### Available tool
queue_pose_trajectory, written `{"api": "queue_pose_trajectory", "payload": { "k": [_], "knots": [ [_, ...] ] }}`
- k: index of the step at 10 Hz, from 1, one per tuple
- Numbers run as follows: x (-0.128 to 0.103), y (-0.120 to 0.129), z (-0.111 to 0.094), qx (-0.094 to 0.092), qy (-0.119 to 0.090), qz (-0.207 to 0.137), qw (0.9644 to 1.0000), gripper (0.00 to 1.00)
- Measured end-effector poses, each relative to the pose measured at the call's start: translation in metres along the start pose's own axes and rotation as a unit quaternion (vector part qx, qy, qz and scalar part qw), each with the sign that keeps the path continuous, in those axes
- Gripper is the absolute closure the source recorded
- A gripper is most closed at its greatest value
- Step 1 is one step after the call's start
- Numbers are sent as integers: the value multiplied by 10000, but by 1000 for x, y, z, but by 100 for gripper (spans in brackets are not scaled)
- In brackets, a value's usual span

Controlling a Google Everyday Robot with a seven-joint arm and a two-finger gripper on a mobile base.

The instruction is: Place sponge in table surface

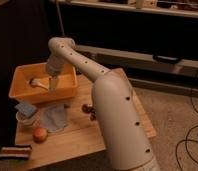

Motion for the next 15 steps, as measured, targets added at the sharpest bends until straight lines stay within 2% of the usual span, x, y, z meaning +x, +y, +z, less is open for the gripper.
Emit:
{"api": "queue_pose_trajectory", "payload": {
  "k": [2, 3, 4, 5, 7, 9, 10, 11, 12, 13, 14, 15],
  "knots": [
    [-16, 3, -8, 75, 216, 519, 9984, 20],
    [-20, 6, -15, 115, 307, 835, 9960, 20],
    [-24, 11, -26, 147, 439, 1168, 9921, 20],
    [-29, 14, -30, 160, 521, 1331, 9896, 20],
    [-30, 18, -35, 179, 593, 1472, 9872, 20],
    [-28, 17, -34, 174, 597, 1536, 9862, 20],
    [-29, 16, -32, 178, 691, 1706, 9828, 20],
    [-38, 16, -28, 243, 757, 2114, 9742, 20],
    [-43, 17, -25, 306, 668, 2407, 9678, 20],
    [-42, 18, -26, 468, 613, 2731, 9589, 20],
    [-59, 22, -27, 660, 589, 2998, 9499, 20],
    [-74, 27, -32, 765, 469, 3221, 9424, 20]
  ]
}}
